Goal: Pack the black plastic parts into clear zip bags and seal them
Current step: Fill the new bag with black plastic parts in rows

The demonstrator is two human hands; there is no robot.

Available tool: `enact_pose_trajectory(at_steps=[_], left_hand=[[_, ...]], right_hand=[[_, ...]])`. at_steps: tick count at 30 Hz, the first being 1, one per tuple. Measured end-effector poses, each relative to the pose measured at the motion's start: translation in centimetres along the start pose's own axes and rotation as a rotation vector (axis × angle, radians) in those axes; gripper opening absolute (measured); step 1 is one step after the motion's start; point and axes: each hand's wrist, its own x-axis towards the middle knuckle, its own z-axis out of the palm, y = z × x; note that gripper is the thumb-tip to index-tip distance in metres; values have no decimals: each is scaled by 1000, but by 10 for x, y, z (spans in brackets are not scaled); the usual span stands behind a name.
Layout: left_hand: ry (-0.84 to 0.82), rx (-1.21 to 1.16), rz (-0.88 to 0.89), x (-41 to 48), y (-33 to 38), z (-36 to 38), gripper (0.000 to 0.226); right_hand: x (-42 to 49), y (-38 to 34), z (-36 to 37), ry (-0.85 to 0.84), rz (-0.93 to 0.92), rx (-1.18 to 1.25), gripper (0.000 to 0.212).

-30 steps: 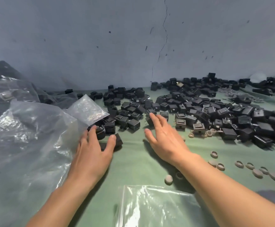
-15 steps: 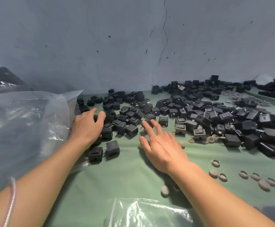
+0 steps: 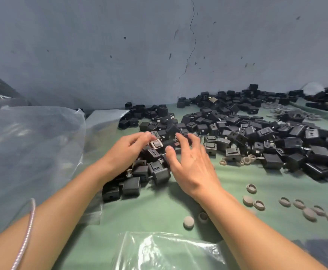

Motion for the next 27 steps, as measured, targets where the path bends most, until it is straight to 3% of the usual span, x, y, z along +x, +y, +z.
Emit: enact_pose_trajectory(at_steps=[4, 9, 14, 17, 20, 23, 27], left_hand=[[-68, 217, -93, 1, 0, 5, 52], [-79, 250, -23, -21, 7, 24, 66], [-56, 240, -64, -44, 21, 26, 55], [-128, 179, -80, -65, 39, 19, 48], [-67, 76, -48, -92, 54, -8, 46], [12, 106, -19, -130, 60, -30, 50], [-86, 196, -26, -172, 66, -27, 61]], right_hand=[[0, -1, 0, 54, -18, 0, 63], [2, 1, 2, 12, -11, -106, 45], [3, 1, -1, -8, -41, -53, 38], [0, -2, -10, -96, -14, -5, 34], [-10, -9, -24, -218, 28, 90, 39], [-32, -21, -42, -347, 2, 22, 59], [-65, -27, -69, -296, -2, -74, 65]])
